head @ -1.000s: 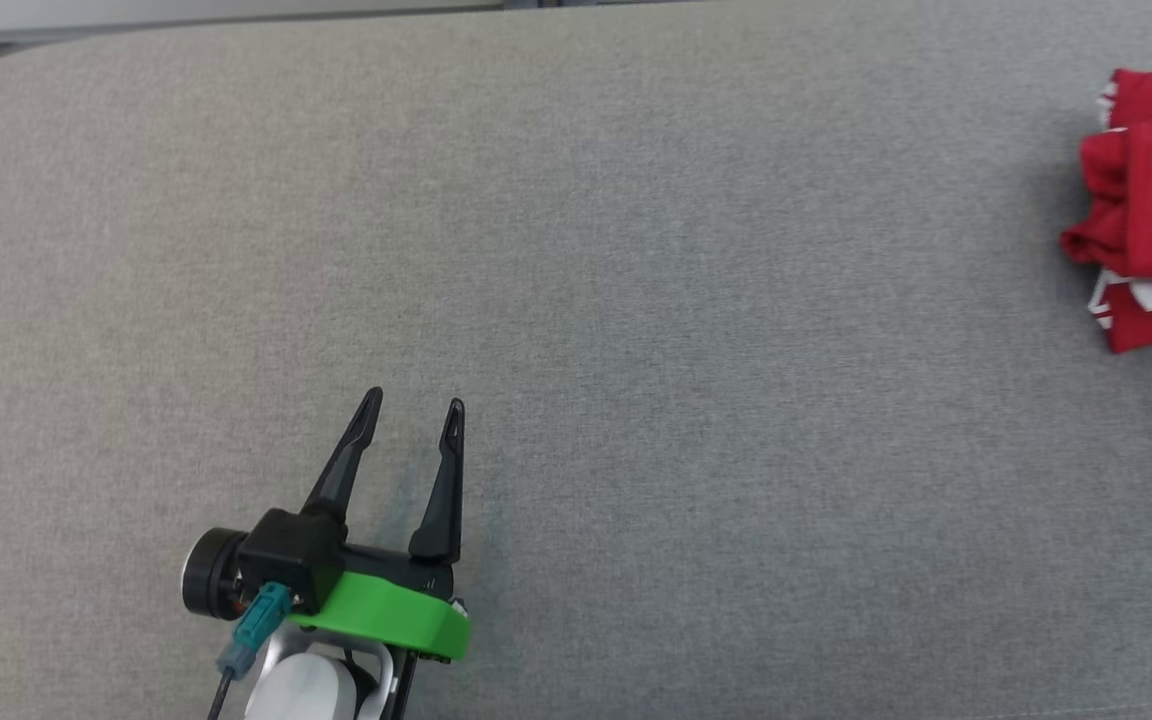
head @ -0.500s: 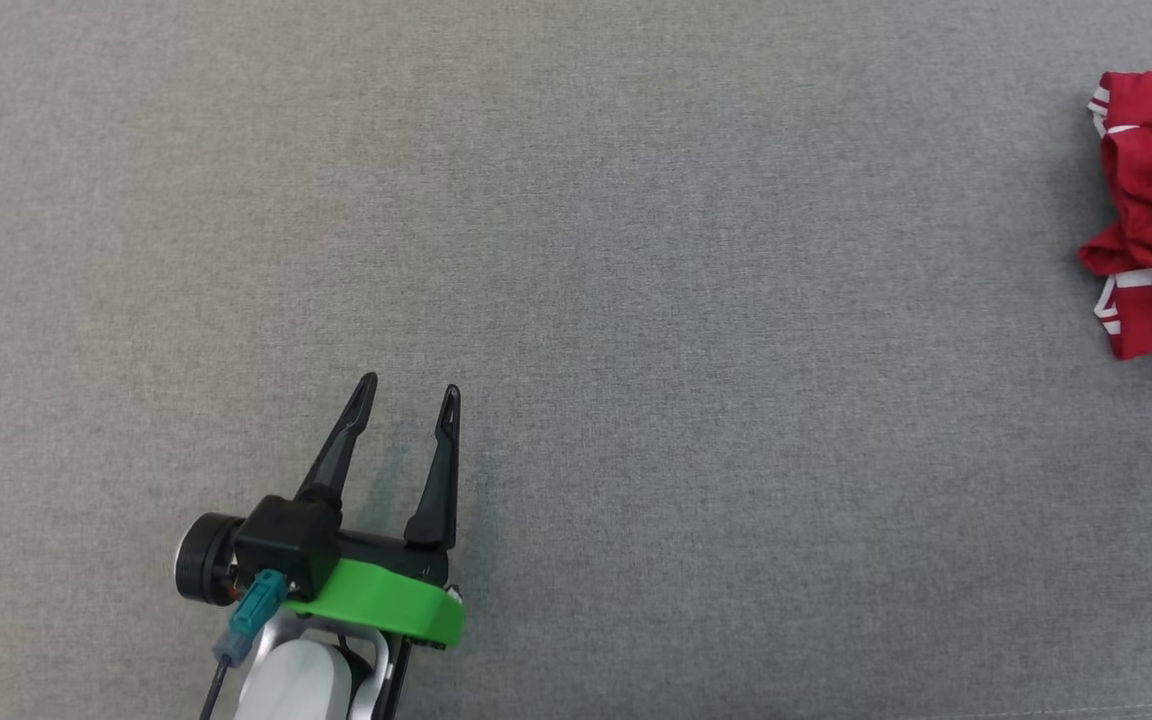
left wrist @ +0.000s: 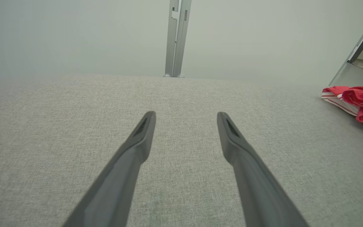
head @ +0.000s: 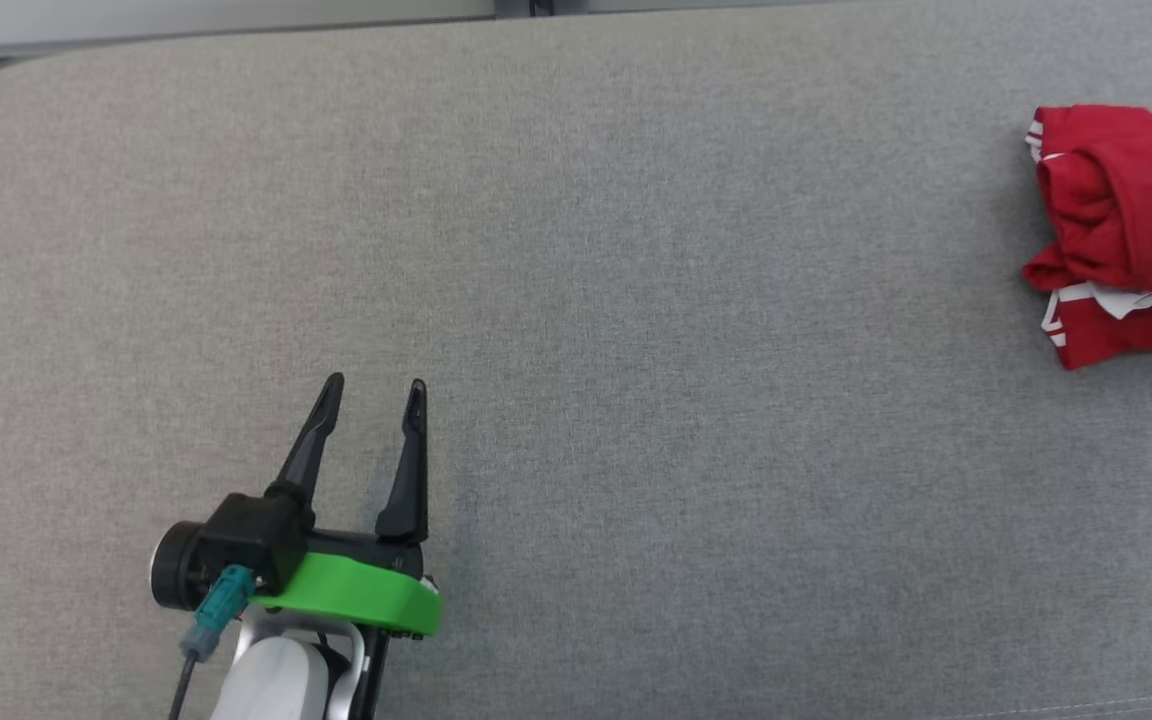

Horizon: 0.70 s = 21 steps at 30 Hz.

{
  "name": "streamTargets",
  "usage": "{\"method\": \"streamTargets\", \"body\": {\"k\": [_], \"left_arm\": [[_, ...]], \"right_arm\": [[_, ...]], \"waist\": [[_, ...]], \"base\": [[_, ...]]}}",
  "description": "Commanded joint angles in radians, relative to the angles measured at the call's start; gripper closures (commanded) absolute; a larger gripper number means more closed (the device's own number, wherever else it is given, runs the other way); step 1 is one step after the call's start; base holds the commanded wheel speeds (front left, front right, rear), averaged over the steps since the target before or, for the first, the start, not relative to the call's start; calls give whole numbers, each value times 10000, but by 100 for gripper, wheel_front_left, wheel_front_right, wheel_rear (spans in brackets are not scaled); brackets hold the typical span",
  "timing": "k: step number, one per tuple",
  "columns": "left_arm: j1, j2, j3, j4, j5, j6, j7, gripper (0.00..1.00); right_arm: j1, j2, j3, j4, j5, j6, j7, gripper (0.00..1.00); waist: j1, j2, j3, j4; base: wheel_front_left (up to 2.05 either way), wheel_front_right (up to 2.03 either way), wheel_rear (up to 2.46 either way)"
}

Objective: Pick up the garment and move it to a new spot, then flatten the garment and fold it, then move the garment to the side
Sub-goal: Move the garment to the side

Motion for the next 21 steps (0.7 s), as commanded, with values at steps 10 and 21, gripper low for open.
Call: {"method": "streamTargets", "body": {"k": [10, 21], "left_arm": [[274, 25, 765, 422, -558, 739, -29, 0], [821, 25, 1108, 868, -712, 979, -29, 0]], "right_arm": [[1798, 1243, 1818, -2269, 2525, -6, -161, 0], [5417, 2592, 2836, -5849, 4300, -6, -165, 0]], "waist": [[0, 0, -1473, -165], [0, 0, -2349, -47]], "base": [[0, 0, 0], [0, 0, 0]]}}
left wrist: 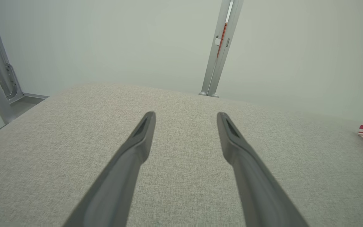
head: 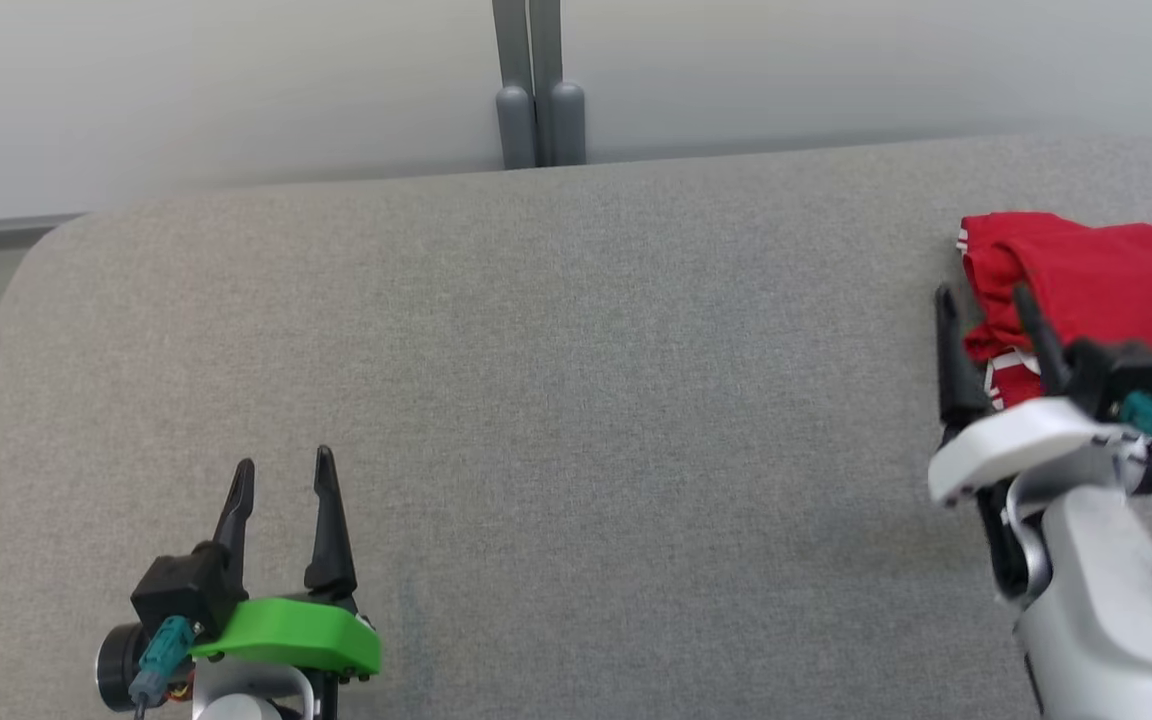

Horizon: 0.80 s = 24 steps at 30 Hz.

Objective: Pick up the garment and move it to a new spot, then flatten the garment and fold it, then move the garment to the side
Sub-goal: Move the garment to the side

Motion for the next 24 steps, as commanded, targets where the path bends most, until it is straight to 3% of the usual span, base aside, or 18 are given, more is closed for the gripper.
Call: {"method": "streamTargets", "body": {"k": [1, 11, 24], "left_arm": [[153, 24, 30, 74, 61, 40, -29, 0], [455, 25, -5, 473, 54, 59, -29, 0], [600, 25, -23, 218, 198, 47, -29, 0]], "right_arm": [[405, 87, 11, -321, 83, -4, -41, 0], [2602, 787, 399, -2568, 32, -4, -40, 0], [3278, 820, 833, -3046, 383, -3, -41, 0]], "waist": [[0, 0, -227, 35], [0, 0, -456, 65], [0, 0, -519, 217]], "base": [[0, 0, 0], [0, 0, 0], [0, 0, 0]]}}
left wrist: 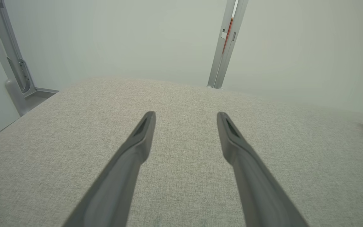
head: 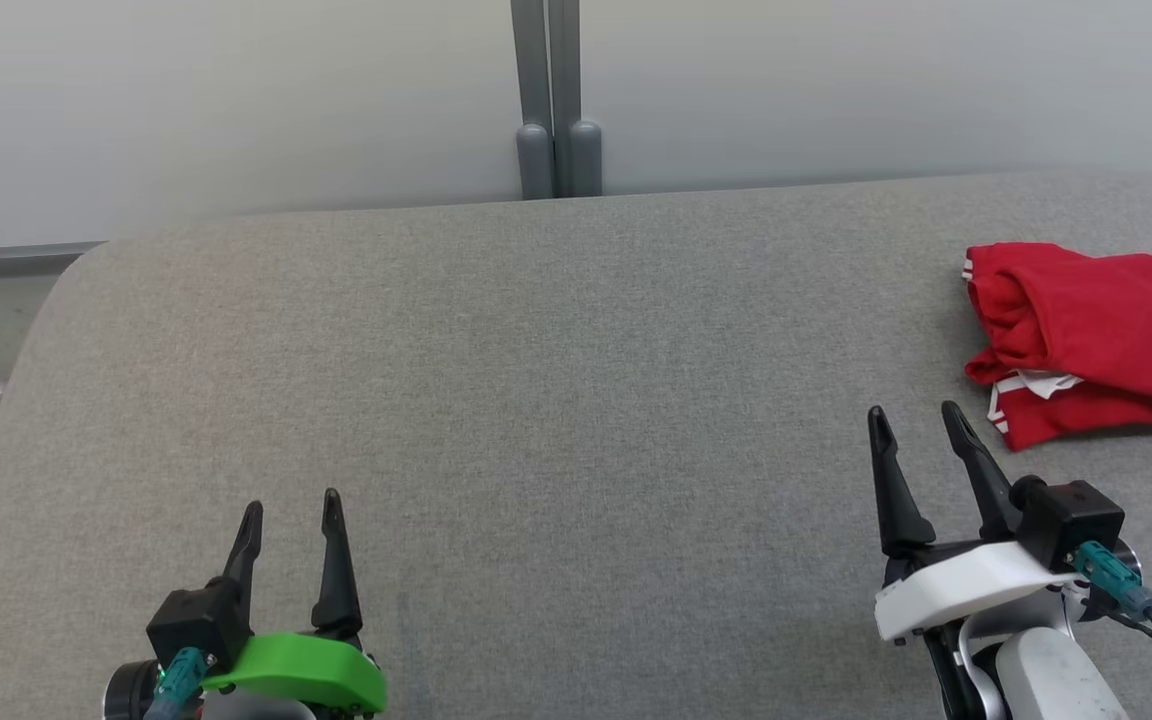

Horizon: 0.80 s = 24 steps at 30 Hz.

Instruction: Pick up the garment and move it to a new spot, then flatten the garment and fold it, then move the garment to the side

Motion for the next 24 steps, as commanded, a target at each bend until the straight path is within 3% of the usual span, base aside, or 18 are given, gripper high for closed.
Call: {"method": "streamTargets", "body": {"k": [1, 9, 10, 15, 24], "left_arm": [[95, 25, 11, -71, 65, -17, -29, 0], [171, 25, -58, -320, 192, -154, -29, 0], [179, 25, -75, -357, 199, -173, -29, 100], [161, -21, -105, 34, -49, -177, 89, 100], [30, -17, 198, -7, -1651, -351, 542, 100]], "right_arm": [[149, -12, 15, -29, 58, -1, -39, 0], [204, -9, 91, 122, 88, -1, -39, 0], [205, -10, 98, 150, 95, -1, -41, 100], [314, 32, 91, 445, 160, 0, 33, 100], [264, -7, -80, 413, 1890, 0, 454, 100]], "waist": [[0, 0, -11, 11], [0, 0, -67, 6], [0, 0, -76, 1], [0, 0, -74, 3], [0, 0, -69, -3]], "base": [[0, 0, 0], [0, 0, 0], [0, 0, 0], [0, 0, 0], [0, 0, 0]]}}
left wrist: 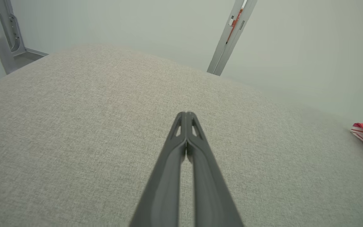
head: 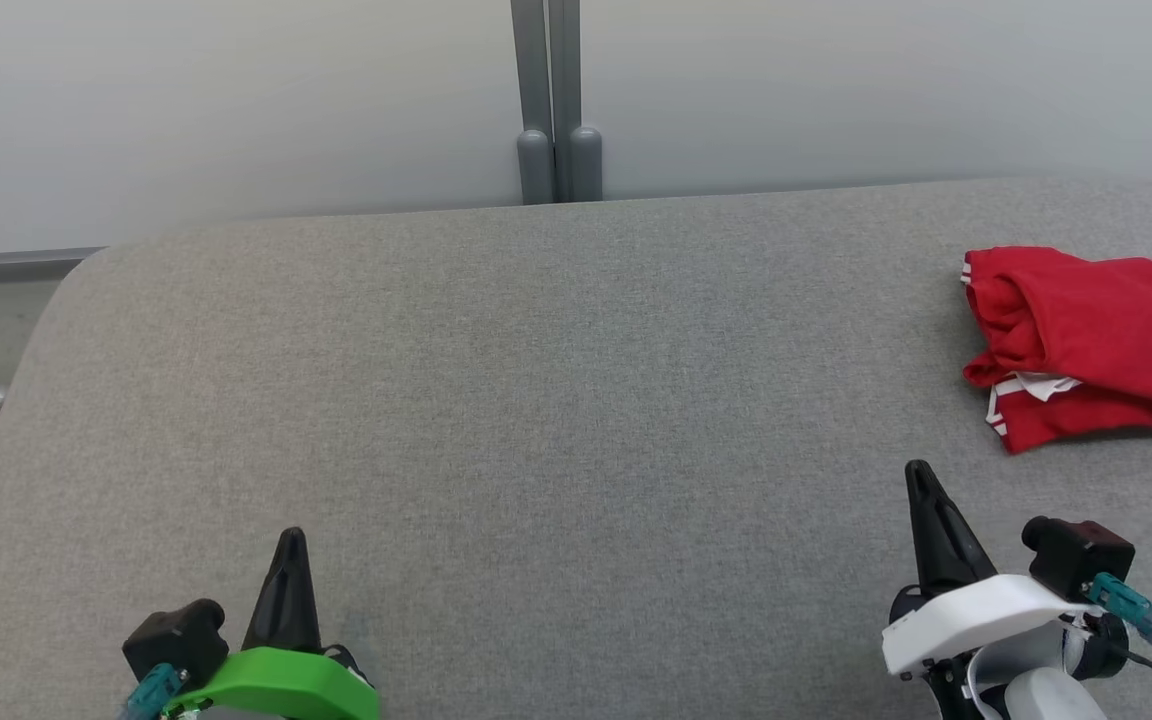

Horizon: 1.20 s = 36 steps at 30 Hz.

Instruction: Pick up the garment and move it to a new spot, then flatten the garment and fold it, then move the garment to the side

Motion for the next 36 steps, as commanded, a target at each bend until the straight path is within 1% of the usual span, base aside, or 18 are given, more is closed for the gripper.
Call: {"method": "streamTargets", "body": {"k": [1, 17, 36], "left_arm": [[-247, 12, 114, -180, -416, -90, 82, 100], [-438, 19, 570, -274, -2871, -353, 767, 100], [-623, 28, 1009, -349, -5221, -617, 1431, 100]], "right_arm": [[-203, -57, -72, -170, 466, 0, 90, 100], [-292, -104, -355, -211, 3086, 0, 749, 100], [-381, -131, -650, -250, 5581, 1, 1408, 100]], "waist": [[0, 0, 1, -1], [0, 0, 9, -13], [0, 0, 19, -26]], "base": [[0, 0, 0], [0, 0, 0], [0, 0, 0]]}}
